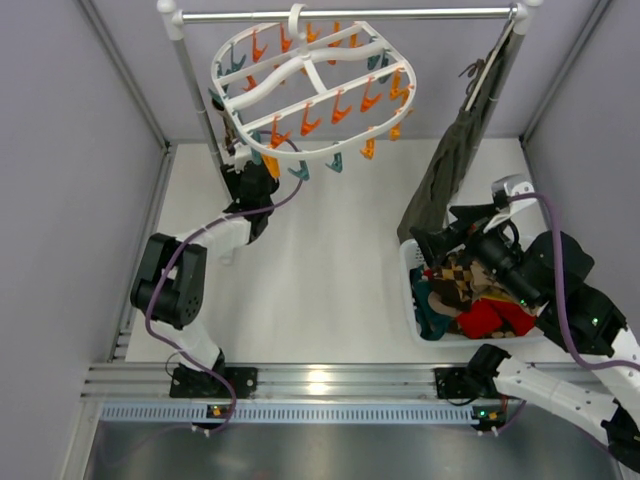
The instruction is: Remove the socks clipped to the hanger
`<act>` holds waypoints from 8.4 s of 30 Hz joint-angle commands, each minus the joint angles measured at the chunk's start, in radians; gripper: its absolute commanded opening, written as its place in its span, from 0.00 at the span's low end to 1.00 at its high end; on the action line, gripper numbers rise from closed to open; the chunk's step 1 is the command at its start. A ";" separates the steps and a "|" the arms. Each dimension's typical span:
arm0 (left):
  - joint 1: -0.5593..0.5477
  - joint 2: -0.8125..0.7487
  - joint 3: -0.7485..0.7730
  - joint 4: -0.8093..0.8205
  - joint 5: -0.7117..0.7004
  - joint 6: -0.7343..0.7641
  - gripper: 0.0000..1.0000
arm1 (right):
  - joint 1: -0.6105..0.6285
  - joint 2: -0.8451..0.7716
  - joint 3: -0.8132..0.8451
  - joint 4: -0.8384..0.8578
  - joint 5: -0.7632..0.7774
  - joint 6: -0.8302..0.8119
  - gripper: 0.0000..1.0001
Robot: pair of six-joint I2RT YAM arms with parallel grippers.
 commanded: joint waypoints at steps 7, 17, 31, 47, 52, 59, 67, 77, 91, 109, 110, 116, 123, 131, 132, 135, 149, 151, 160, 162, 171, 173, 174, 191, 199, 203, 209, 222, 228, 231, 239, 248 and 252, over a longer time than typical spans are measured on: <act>0.012 0.048 0.042 0.082 0.052 0.007 0.57 | 0.007 -0.003 -0.028 0.094 -0.031 -0.010 1.00; -0.008 -0.010 -0.004 0.076 0.051 -0.081 0.00 | 0.006 -0.008 -0.067 0.146 -0.066 0.000 0.99; -0.404 -0.455 -0.389 0.070 -0.161 -0.198 0.00 | 0.007 -0.035 -0.044 0.207 -0.181 0.108 1.00; -0.925 -0.514 -0.412 0.070 -0.408 -0.123 0.00 | 0.012 0.349 0.359 0.162 -0.453 0.224 0.84; -0.982 -0.535 -0.455 0.068 -0.443 -0.129 0.00 | 0.104 0.500 0.536 0.079 -0.317 0.146 0.76; -0.985 -0.598 -0.493 0.070 -0.368 -0.126 0.00 | 0.205 0.767 0.743 0.026 -0.166 0.039 0.76; -0.985 -0.594 -0.489 0.071 -0.325 -0.120 0.00 | 0.205 0.897 0.873 0.016 -0.062 -0.020 0.73; -0.985 -0.566 -0.467 0.071 -0.280 -0.128 0.00 | 0.222 0.988 0.909 0.039 -0.014 -0.061 0.73; -0.987 -0.564 -0.461 0.071 -0.240 -0.144 0.00 | 0.217 1.069 0.941 0.071 0.061 -0.115 0.73; -0.991 -0.581 -0.458 0.071 -0.205 -0.135 0.00 | 0.256 1.017 0.717 0.385 0.227 -0.102 0.63; -0.991 -0.578 -0.458 0.071 -0.205 -0.135 0.00 | 0.259 1.016 0.716 0.394 0.233 -0.102 0.63; -0.994 -0.575 -0.458 0.071 -0.199 -0.135 0.00 | 0.259 1.036 0.735 0.430 0.265 -0.099 0.59; -0.993 -0.580 -0.469 0.071 -0.204 -0.132 0.00 | 0.259 1.051 0.742 0.437 0.251 -0.092 0.22; -0.993 -0.592 -0.502 0.071 -0.210 -0.151 0.00 | 0.259 1.051 0.742 0.433 0.247 -0.081 0.08; -0.993 -0.595 -0.502 0.070 -0.207 -0.151 0.00 | 0.260 1.048 0.739 0.433 0.244 -0.079 0.09; -0.994 -0.626 -0.518 0.071 -0.153 -0.149 0.00 | 0.259 1.039 0.726 0.425 0.216 -0.061 0.29; -1.002 -0.787 -0.570 0.073 0.405 -0.059 0.00 | 0.260 0.767 0.507 0.169 -0.103 -0.024 0.99; -1.004 -0.794 -0.559 0.075 0.471 -0.034 0.00 | 0.259 0.652 0.409 0.168 -0.149 -0.035 0.99; -1.050 -0.673 -0.415 0.073 0.671 0.003 0.00 | 0.257 0.163 0.165 0.065 -0.122 -0.049 0.99; -1.050 -0.597 -0.328 0.071 0.672 -0.003 0.00 | 0.257 0.062 0.131 0.034 -0.041 -0.044 0.99; -1.037 -0.235 0.117 -0.039 0.628 0.041 0.00 | 0.257 -0.115 0.173 -0.087 0.223 -0.001 0.99; -1.001 -0.126 0.194 -0.054 0.693 0.015 0.00 | 0.257 -0.150 0.174 -0.089 0.274 0.010 0.99; -0.981 -0.094 0.221 -0.054 0.742 -0.026 0.00 | 0.259 -0.159 0.174 -0.090 0.288 0.011 0.99; -0.918 0.686 0.916 -0.373 0.961 -0.078 0.07 | 0.260 -0.233 0.142 -0.118 0.365 0.030 0.99; -0.918 0.729 0.898 -0.375 1.030 -0.115 0.16 | 0.259 -0.216 0.111 -0.095 0.355 0.036 0.99; -0.918 0.610 0.855 -0.376 1.002 -0.100 0.37 | 0.260 -0.212 0.117 -0.092 0.354 0.036 1.00; -0.918 0.473 0.789 -0.383 0.964 -0.069 0.78 | 0.259 -0.199 0.116 -0.084 0.360 0.033 0.99; -0.916 0.096 0.425 -0.381 0.464 -0.039 0.98 | 0.259 -0.152 0.107 -0.107 0.504 -0.013 0.99; -0.867 -0.205 0.125 -0.477 0.134 -0.140 0.98 | 0.259 -0.037 0.102 -0.165 0.690 -0.050 0.99; -0.757 -0.352 -0.008 -0.531 0.120 -0.212 0.98 | 0.247 0.044 0.097 -0.173 0.702 -0.050 0.99; -0.407 -0.722 -0.225 -0.769 0.092 -0.370 0.98 | -0.342 0.081 -0.071 -0.104 0.083 0.016 0.99; -0.343 -1.013 -0.065 -1.109 0.033 -0.247 0.98 | -0.491 -0.083 -0.059 -0.279 0.128 -0.007 1.00; -0.343 -1.067 0.039 -1.223 0.066 -0.165 0.98 | -0.491 -0.130 0.019 -0.397 0.064 -0.036 0.99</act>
